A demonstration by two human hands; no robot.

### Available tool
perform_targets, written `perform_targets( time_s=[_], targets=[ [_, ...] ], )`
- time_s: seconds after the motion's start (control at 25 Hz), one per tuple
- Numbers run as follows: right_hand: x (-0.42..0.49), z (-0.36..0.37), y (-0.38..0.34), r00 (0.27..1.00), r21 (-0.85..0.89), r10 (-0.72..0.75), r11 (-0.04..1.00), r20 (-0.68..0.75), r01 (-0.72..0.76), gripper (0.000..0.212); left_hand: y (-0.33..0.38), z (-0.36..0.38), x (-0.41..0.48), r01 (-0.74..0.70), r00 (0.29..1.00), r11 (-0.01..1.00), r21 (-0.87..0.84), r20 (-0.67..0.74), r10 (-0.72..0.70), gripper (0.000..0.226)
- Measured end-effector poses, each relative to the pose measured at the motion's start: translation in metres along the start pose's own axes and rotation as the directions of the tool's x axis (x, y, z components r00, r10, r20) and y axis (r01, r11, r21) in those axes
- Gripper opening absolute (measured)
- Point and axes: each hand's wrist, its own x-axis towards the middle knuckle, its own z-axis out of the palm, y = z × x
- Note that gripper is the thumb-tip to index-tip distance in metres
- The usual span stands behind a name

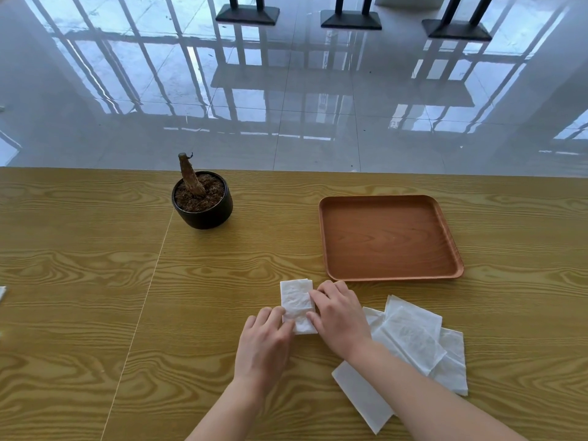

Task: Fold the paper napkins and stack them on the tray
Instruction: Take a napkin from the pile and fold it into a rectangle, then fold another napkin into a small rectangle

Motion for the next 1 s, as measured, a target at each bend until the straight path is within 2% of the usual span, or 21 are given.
perform_targets(
  time_s=[0.24,0.48,0.6,0.68,0.76,0.84,1.0],
  targets=[
    [0.011,-0.001,0.003,0.999,0.021,0.023,1.000,-0.033,-0.022,0.032,0.002,-0.003,0.013,0.030,1.000,1.000,0.004,-0.003,-0.030,0.011],
    [0.014,-0.001,0.006,0.999,0.040,0.034,0.999,-0.021,-0.033,0.031,-0.001,-0.001,0.020,0.056,0.997,0.998,0.004,0.053,-0.056,0.028],
    [0.013,-0.009,0.007,0.999,0.116,0.042,0.992,-0.019,-0.040,0.034,-0.002,-0.002,0.019,0.059,0.997,0.998,0.007,0.043,-0.059,0.031],
    [-0.003,-0.018,0.013,0.996,0.166,0.044,0.986,-0.072,-0.032,0.035,0.001,-0.001,0.011,0.046,0.999,0.998,-0.043,0.001,-0.047,0.032],
    [-0.037,-0.023,0.027,0.996,0.116,0.010,0.993,-0.088,0.001,0.038,0.010,-0.001,-0.001,-0.042,0.999,0.995,-0.088,-0.018,0.040,0.034],
    [-0.076,-0.023,0.042,0.999,-0.006,-0.036,0.999,-0.032,0.036,0.041,0.021,0.000,-0.010,-0.138,0.990,0.985,-0.104,-0.010,0.137,0.031],
    [-0.118,-0.017,0.074,0.993,-0.158,0.011,0.987,0.114,0.007,0.050,0.043,0.009,-0.010,-0.179,0.982,0.982,-0.057,0.053,0.182,0.029]
  ],
)
